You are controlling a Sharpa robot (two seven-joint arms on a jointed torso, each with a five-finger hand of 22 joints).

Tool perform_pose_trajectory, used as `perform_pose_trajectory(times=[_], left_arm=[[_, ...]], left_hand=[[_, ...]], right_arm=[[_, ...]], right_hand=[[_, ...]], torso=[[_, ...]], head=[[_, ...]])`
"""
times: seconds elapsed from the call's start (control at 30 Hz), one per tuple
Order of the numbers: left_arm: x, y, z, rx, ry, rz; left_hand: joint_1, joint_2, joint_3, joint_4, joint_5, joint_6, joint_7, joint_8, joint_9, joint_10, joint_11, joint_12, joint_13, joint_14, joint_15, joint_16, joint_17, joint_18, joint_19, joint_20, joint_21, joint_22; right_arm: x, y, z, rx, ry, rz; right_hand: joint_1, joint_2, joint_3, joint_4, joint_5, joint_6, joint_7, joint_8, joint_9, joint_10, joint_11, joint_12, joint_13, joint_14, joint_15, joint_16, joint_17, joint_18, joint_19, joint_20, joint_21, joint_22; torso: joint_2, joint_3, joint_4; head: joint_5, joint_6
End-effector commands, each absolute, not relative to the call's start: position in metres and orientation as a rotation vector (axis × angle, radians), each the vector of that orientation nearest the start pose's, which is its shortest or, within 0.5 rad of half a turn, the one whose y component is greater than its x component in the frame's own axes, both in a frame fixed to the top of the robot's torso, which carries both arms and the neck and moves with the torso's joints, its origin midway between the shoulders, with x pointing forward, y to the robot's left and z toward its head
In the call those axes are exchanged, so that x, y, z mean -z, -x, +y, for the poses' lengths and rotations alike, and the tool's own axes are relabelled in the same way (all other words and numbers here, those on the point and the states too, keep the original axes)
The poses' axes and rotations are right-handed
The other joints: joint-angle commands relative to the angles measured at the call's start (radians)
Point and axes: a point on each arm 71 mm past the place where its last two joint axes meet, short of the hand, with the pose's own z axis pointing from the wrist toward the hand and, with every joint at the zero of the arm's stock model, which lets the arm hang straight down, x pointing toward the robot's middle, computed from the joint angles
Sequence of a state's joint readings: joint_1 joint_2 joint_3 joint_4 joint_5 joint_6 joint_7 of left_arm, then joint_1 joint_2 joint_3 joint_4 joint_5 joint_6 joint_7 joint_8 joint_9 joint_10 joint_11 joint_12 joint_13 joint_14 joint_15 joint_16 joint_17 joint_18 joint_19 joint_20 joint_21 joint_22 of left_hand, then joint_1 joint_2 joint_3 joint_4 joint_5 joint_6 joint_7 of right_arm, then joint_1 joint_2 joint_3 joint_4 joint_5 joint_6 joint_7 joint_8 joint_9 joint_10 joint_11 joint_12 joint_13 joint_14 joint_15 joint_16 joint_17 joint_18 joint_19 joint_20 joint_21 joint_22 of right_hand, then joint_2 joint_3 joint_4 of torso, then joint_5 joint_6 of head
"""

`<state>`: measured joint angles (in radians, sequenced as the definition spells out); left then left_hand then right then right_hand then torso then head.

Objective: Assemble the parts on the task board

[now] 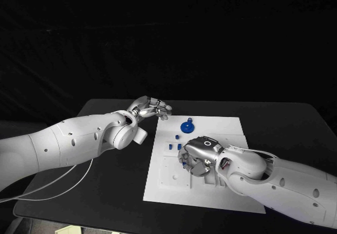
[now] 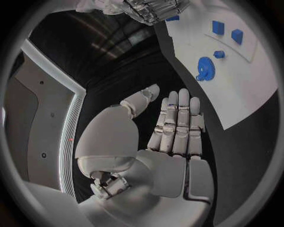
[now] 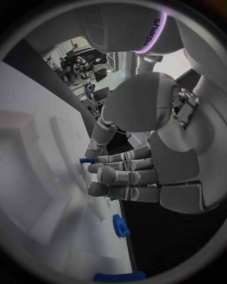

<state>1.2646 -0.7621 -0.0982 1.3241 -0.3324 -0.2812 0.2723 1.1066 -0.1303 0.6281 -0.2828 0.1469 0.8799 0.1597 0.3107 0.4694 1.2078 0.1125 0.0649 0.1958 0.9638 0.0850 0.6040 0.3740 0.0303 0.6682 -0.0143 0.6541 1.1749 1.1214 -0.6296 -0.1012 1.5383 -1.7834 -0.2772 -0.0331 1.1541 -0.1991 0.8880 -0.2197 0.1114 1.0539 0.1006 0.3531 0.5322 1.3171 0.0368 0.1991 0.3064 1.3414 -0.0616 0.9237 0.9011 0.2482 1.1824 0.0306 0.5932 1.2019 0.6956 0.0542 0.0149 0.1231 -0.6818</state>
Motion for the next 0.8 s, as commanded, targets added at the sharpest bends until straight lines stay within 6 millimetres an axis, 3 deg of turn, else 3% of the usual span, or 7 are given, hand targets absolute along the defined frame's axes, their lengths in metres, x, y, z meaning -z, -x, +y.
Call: perform_pose_trajectory(times=[0.03,0.37,0.6,0.8], left_arm=[[0.1790,-0.5273,0.2211,1.303,0.778,1.571],[0.1790,-0.5273,0.2215,1.302,0.779,1.571],[0.1791,-0.5274,0.2220,1.301,0.779,1.572],[0.1791,-0.5274,0.2223,1.301,0.779,1.572]], left_hand=[[0.003,0.007,-0.004,0.000,0.004,-0.006,0.001,0.004,0.001,0.001,0.004,0.004,-0.001,0.008,0.001,-0.005,0.001,0.008,0.000,0.001,-0.006,0.001],[0.004,0.007,-0.004,0.000,0.004,-0.006,0.001,0.004,0.001,0.001,0.004,0.004,-0.001,0.009,0.001,-0.006,0.002,0.008,0.000,0.001,-0.007,0.002],[0.004,0.007,-0.004,0.000,0.004,-0.006,0.001,0.004,0.001,0.001,0.004,0.004,-0.002,0.009,0.001,-0.006,0.003,0.008,0.000,0.001,-0.007,0.002],[0.004,0.007,-0.004,0.000,0.004,-0.006,0.001,0.004,0.001,0.001,0.004,0.004,-0.002,0.009,0.001,-0.007,0.003,0.008,0.000,0.001,-0.007,0.002]], right_arm=[[0.2396,-0.4312,-0.0791,-0.771,0.683,1.640],[0.2437,-0.4273,-0.0789,-0.783,0.700,1.673],[0.2445,-0.4268,-0.0798,-0.785,0.701,1.679],[0.2446,-0.4272,-0.0804,-0.782,0.697,1.676]], right_hand=[[0.003,0.004,-0.001,-0.007,-0.004,0.004,-0.001,0.003,0.002,0.016,-0.011,-0.003,0.000,-0.014,-0.023,0.006,-0.001,0.014,0.003,-0.004,0.005,0.001],[-0.001,0.006,-0.004,-0.008,0.004,0.004,-0.001,0.002,0.004,0.016,-0.011,-0.005,0.003,-0.014,-0.023,0.009,-0.002,0.014,0.002,-0.003,0.005,0.003],[-0.017,0.010,-0.021,-0.018,0.068,0.007,-0.002,0.000,0.013,0.020,-0.011,-0.012,0.016,-0.017,-0.024,0.018,-0.006,0.014,0.002,-0.004,0.007,0.009],[-0.021,0.012,-0.026,-0.021,0.085,0.008,-0.002,-0.001,0.015,0.021,-0.012,-0.015,0.020,-0.018,-0.024,0.020,-0.007,0.014,0.002,-0.004,0.007,0.010]], torso=[[0.000,-0.0001,0.0002],[0.000,-0.0007,0.0003],[0.000,-0.0002,-0.0003],[0.000,0.0006,0.0001]], head=[[0.000,-0.001],[-0.001,-0.002],[-0.001,-0.004],[-0.001,-0.005]])
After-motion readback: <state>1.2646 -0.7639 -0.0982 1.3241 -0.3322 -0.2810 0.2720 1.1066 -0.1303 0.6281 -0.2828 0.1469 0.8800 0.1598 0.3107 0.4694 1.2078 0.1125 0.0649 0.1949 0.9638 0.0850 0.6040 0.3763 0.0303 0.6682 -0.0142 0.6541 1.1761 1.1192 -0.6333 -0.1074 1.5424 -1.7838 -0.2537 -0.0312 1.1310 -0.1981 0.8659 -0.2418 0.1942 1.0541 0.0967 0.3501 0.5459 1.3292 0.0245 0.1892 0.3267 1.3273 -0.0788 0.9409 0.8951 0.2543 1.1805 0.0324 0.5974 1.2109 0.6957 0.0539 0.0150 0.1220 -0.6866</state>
